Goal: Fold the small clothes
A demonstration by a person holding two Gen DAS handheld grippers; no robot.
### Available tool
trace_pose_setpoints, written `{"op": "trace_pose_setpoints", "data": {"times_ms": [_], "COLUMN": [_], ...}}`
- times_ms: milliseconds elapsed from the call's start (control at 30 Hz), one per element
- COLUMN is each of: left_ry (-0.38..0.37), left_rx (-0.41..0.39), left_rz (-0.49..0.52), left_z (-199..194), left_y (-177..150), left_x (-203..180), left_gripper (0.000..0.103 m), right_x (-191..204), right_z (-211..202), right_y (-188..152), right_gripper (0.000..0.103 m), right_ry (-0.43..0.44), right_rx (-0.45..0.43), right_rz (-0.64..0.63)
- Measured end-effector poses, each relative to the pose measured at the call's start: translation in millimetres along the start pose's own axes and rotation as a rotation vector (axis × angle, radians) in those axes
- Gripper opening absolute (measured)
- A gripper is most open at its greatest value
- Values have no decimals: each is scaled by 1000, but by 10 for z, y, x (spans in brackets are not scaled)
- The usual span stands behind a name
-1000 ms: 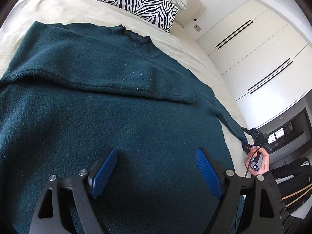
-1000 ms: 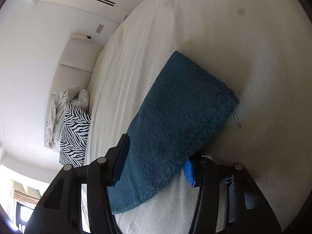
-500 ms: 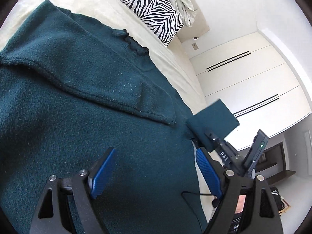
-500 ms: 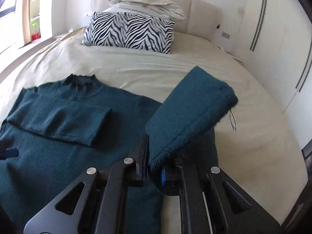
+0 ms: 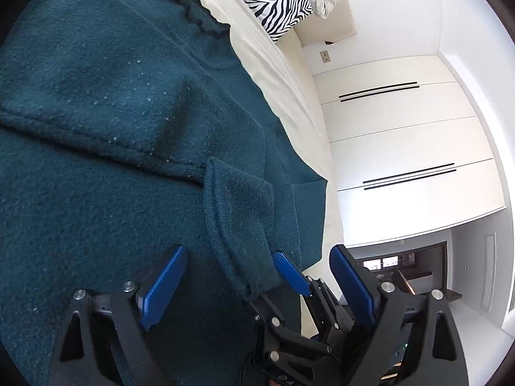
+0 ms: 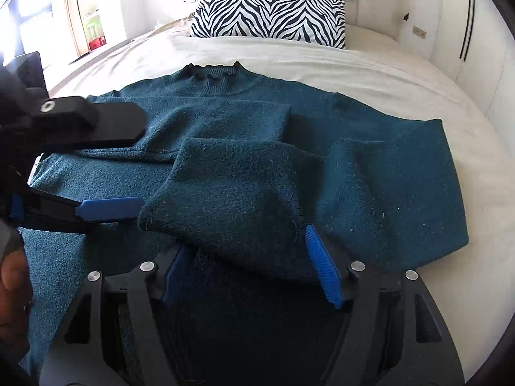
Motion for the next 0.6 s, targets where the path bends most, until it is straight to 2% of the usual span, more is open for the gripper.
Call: {"op": "trace_pose_setpoints", "data": {"times_ms": [33, 100, 167, 200, 333, 433, 600], "left_ry": [12, 30, 57, 67, 152, 203, 245], "left_rx": [13, 42, 49, 52, 3, -65, -143], "left_rz": [-2, -14, -22, -14, 112, 228, 356], "left_z": [57, 158, 197, 206, 25, -264, -741], "left_y": [-3, 39, 68, 95, 97, 110, 224], "left_x": [-9, -27, -35, -52, -321, -548, -813], "left_gripper": [72, 58, 36, 10, 8, 8, 8], "right_x": [3, -32, -117, -176, -445, -621, -775], "right_z": [-8, -51, -124, -158, -288, -225, -142], "right_y": [-16, -52, -99, -131, -264, -365, -455], "right_gripper": [68, 68, 67, 68, 68, 68, 68], "right_ry": [7, 50, 133, 177, 359, 447, 523], "right_rx": [2, -4, -23, -35, -72, -32, -16], "right_rz": [1, 26, 84, 121, 268, 367, 469]}}
Point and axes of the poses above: each gripper's, at about its wrist camera, not at the fingertips, and z roughly the way its jaws point, x to its left, y to its top, the point moved 3 cm from there along z, roughly the way its jaws point, and after that the axes turned 10 degrees about x, right-handed, at the moved point
